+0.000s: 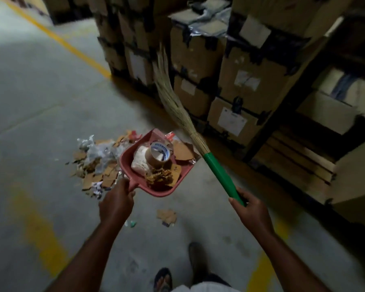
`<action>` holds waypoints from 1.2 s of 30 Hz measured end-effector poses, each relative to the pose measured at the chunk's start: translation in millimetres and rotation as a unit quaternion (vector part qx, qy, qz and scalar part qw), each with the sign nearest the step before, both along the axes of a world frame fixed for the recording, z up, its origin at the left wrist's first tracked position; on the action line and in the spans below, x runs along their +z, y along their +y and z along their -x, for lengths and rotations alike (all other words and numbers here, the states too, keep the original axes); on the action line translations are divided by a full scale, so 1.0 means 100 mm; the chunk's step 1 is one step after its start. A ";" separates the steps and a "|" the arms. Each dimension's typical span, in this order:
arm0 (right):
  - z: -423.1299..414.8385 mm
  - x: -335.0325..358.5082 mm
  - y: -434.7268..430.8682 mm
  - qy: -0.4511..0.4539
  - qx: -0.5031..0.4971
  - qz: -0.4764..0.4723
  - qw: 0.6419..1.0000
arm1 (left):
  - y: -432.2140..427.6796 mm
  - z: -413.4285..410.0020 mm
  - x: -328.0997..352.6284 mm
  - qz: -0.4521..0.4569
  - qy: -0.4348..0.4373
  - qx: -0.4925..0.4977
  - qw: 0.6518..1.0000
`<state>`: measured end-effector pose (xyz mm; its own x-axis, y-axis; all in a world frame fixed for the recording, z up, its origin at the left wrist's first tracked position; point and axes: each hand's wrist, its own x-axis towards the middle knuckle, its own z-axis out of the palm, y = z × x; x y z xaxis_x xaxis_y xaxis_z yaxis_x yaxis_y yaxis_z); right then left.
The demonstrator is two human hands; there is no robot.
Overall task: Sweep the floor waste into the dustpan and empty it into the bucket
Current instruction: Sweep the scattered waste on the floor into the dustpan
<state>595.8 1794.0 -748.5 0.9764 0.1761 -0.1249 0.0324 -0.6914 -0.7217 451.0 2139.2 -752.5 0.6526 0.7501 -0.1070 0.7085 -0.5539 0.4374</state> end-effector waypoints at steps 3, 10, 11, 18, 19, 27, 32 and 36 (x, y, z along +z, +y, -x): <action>0.23 0.05 -0.20 -0.013 -0.037 0.007 0.999 | 0.01 -0.18 0.08 0.000 -0.022 -0.048 0.999; 0.71 0.14 -0.80 -0.011 -0.115 0.005 0.993 | -0.43 -0.56 0.15 0.023 -0.015 -0.157 0.987; 0.76 0.18 -0.90 -0.014 -0.133 0.000 0.991 | -0.53 -0.62 0.17 0.030 -0.017 -0.173 0.984; 0.95 0.37 -1.81 -0.057 -0.271 -0.004 0.961 | -1.43 -1.16 0.35 0.027 -0.046 -0.282 0.958; 0.98 0.38 -1.97 -0.061 -0.285 -0.005 0.957 | -1.60 -1.25 0.37 0.026 -0.049 -0.295 0.954; 1.33 0.47 -3.45 -0.054 -0.380 0.004 0.924 | -3.14 -1.75 0.52 0.026 -0.047 -0.387 0.921; 1.62 0.48 -4.28 -0.045 -0.438 0.013 0.898 | -4.12 -1.92 0.43 0.035 -0.045 -0.444 0.894; 1.87 0.41 -4.89 -0.038 -0.485 0.010 0.874 | -4.95 -2.01 0.32 0.054 -0.038 -0.495 0.867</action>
<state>408.8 1304.6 -707.1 0.6706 -0.7402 -0.0478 -0.5290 -0.4321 -0.7303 652.3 1644.3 -720.5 0.9787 -0.1923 -0.0713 -0.1224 -0.8265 0.5496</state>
